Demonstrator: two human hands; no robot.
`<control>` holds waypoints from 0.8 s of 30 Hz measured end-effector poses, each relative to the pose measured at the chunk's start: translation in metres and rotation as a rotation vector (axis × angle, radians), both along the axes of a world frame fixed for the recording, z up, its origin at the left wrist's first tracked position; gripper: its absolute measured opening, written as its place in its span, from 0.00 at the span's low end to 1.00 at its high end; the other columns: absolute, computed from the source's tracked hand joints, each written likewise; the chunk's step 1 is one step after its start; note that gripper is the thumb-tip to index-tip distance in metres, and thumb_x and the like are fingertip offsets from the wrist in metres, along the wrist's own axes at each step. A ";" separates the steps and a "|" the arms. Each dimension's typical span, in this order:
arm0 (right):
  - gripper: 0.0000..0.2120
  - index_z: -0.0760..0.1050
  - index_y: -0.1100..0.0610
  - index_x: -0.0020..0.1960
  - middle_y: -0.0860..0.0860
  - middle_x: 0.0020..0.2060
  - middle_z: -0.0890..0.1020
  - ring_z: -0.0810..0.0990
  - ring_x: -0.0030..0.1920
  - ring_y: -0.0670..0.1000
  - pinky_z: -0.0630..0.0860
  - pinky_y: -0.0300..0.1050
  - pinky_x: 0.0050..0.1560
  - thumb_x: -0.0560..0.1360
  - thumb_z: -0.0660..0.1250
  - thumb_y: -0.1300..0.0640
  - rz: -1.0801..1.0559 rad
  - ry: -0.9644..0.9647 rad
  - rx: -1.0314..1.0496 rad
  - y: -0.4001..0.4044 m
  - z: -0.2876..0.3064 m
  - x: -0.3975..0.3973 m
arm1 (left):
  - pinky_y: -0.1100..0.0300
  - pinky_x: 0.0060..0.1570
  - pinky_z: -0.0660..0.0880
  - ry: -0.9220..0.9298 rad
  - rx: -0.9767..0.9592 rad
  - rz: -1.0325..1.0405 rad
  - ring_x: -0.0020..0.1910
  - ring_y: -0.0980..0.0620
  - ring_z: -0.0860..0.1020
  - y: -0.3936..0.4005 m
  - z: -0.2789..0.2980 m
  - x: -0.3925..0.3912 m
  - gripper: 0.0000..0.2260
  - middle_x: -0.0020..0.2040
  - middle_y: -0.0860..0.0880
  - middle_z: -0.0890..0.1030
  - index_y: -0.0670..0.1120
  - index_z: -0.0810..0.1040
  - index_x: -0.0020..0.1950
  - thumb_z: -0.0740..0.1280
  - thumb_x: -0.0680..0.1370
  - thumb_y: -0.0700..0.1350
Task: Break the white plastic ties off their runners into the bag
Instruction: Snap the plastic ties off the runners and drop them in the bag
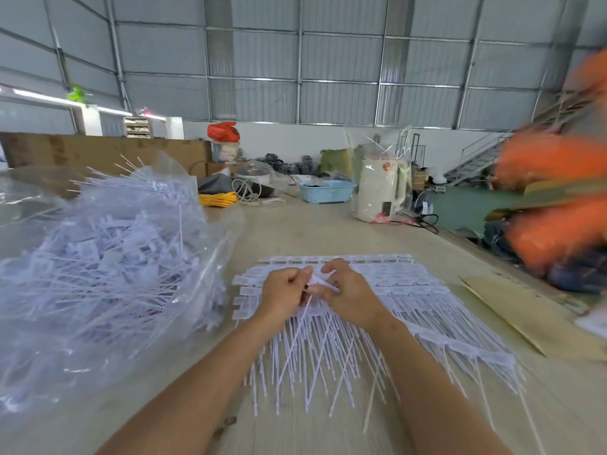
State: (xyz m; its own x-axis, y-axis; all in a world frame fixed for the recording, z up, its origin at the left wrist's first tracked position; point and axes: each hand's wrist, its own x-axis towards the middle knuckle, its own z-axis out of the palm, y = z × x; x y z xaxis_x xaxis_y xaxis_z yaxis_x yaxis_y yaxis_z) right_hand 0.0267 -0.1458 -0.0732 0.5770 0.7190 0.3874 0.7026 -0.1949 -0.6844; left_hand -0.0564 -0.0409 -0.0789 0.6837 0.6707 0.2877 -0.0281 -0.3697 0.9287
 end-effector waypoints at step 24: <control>0.11 0.79 0.59 0.45 0.55 0.39 0.79 0.77 0.44 0.57 0.67 0.43 0.39 0.78 0.63 0.52 -0.133 -0.338 -0.194 -0.004 0.004 -0.007 | 0.67 0.21 0.60 -0.025 -0.090 -0.004 0.16 0.56 0.64 -0.003 0.001 0.009 0.18 0.22 0.48 0.69 0.45 0.68 0.29 0.68 0.77 0.44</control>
